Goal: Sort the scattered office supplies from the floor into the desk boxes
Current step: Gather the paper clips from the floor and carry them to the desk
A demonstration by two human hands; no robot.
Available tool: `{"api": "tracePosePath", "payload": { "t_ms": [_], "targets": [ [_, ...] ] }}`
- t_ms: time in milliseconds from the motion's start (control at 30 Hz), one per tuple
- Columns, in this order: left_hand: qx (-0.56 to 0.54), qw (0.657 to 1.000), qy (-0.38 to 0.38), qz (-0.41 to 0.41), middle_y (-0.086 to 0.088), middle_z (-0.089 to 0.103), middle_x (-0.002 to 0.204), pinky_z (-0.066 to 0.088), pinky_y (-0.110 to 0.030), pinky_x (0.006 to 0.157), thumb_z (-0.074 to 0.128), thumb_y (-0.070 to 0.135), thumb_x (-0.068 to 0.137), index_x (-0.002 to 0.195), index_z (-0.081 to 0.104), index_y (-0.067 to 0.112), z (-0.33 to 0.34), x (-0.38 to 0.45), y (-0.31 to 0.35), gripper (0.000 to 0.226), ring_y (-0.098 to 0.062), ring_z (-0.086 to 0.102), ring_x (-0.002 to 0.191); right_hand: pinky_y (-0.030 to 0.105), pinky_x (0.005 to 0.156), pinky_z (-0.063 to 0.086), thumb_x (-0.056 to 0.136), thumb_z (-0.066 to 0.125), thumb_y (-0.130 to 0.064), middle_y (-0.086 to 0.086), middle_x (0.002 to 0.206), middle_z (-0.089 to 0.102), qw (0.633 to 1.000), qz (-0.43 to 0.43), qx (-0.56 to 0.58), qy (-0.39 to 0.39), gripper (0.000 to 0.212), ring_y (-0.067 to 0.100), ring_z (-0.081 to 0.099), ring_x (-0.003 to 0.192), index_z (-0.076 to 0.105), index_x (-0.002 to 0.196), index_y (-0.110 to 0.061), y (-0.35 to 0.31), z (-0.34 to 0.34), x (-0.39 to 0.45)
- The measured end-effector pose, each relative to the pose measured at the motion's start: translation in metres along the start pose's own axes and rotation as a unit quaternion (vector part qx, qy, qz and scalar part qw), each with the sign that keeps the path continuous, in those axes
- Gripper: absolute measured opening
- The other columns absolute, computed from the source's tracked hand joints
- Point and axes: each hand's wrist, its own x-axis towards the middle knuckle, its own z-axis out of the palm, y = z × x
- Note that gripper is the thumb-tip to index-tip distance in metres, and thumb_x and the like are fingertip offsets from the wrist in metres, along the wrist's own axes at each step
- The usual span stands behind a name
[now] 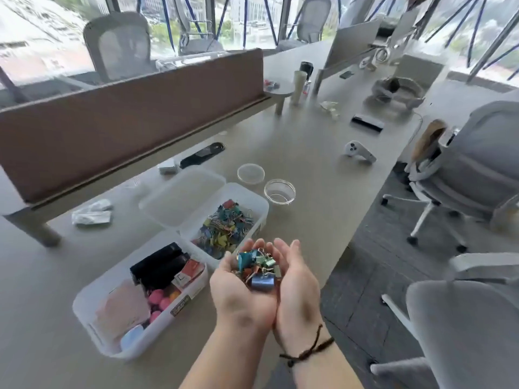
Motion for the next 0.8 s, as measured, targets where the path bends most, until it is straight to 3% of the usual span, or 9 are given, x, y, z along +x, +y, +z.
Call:
{"api": "tracePosePath", "payload": {
  "t_ms": [200,233,300,400,500,567,633,700,800],
  "targets": [
    [0.127,0.987,0.014,0.094,-0.020,0.067,0.118,0.052,-0.041,0.091,0.033,0.061,0.102,0.108,0.061,0.011,0.033,0.063,0.075,0.057,-0.036,0.065,0.102,0.031,0.088,0.050,0.105,0.032,-0.053,0.008,0.132,0.060,0.990,0.088,-0.020,-0.111,0.061,0.017,0.062,0.109,0.043,0.146,-0.008,0.005,0.065,0.056],
    [0.149,0.984,0.011,0.095,-0.020,0.063,0.128,0.052,-0.039,0.086,0.034,0.065,0.100,0.118,0.059,0.011,0.036,0.069,0.084,0.062,-0.036,0.064,0.106,0.027,0.084,0.049,0.105,0.030,-0.055,0.004,0.134,0.058,0.990,0.083,-0.043,-0.108,0.061,0.012,0.062,0.102,0.044,0.146,-0.011,0.006,0.069,0.065],
    [0.202,0.974,0.016,0.102,-0.020,0.048,0.149,0.046,-0.045,0.097,0.036,0.071,0.097,0.147,0.043,0.010,0.034,0.075,0.096,0.079,-0.038,0.052,0.131,0.022,0.076,0.047,0.104,0.028,-0.057,-0.003,0.131,0.057,0.990,0.071,-0.076,-0.094,0.058,0.005,0.061,0.091,0.049,0.139,-0.016,0.009,0.066,0.080],
    [0.282,0.950,0.043,0.129,-0.012,0.022,0.167,0.016,-0.041,0.122,0.033,0.072,0.097,0.160,0.021,0.010,0.023,0.080,0.103,0.090,-0.025,0.018,0.155,0.031,0.107,0.041,0.102,0.031,-0.060,0.003,0.134,0.060,0.992,0.071,-0.072,-0.077,0.064,0.015,0.060,0.114,0.052,0.139,-0.012,0.016,0.042,0.095],
    [0.327,0.934,0.043,0.137,-0.009,0.014,0.169,0.006,-0.039,0.125,0.032,0.069,0.099,0.161,0.016,0.008,0.005,0.082,0.097,0.089,-0.020,0.010,0.157,0.039,0.116,0.033,0.103,0.032,-0.058,0.008,0.141,0.054,0.995,0.079,-0.033,-0.045,0.064,0.024,0.054,0.128,0.046,0.146,-0.013,0.018,0.003,0.089],
    [0.347,0.927,0.039,0.139,-0.010,0.021,0.168,0.009,-0.038,0.127,0.032,0.063,0.102,0.160,0.020,0.006,-0.007,0.081,0.083,0.083,-0.021,0.016,0.156,0.045,0.115,0.036,0.103,0.034,-0.058,0.010,0.134,0.060,0.996,0.082,-0.006,-0.021,0.060,0.027,0.059,0.123,0.050,0.142,-0.015,0.020,-0.033,0.080],
    [0.355,0.925,0.026,0.133,-0.012,0.044,0.156,0.019,-0.038,0.125,0.034,0.056,0.104,0.153,0.038,0.005,-0.016,0.077,0.062,0.070,-0.024,0.035,0.149,0.049,0.110,0.043,0.103,0.036,-0.057,0.013,0.125,0.067,0.996,0.090,0.024,0.000,0.055,0.031,0.066,0.115,0.057,0.133,-0.016,0.024,-0.077,0.072],
    [0.376,0.920,0.004,0.111,-0.010,0.068,0.126,0.035,-0.037,0.118,0.037,0.049,0.106,0.130,0.059,0.008,-0.025,0.067,0.032,0.053,-0.024,0.058,0.130,0.051,0.105,0.047,0.103,0.037,-0.055,0.016,0.120,0.071,0.993,0.101,0.050,0.032,0.052,0.035,0.069,0.109,0.059,0.129,-0.016,0.032,-0.130,0.063],
    [0.435,0.897,-0.036,0.062,-0.011,0.074,0.093,0.051,-0.034,0.099,0.040,0.038,0.107,0.103,0.068,0.009,-0.051,0.052,-0.029,0.040,-0.024,0.071,0.097,0.051,0.102,0.050,0.104,0.041,-0.048,0.017,0.116,0.072,0.983,0.105,0.105,0.109,0.047,0.037,0.070,0.103,0.059,0.129,-0.012,0.046,-0.216,0.045]
  ]
}}
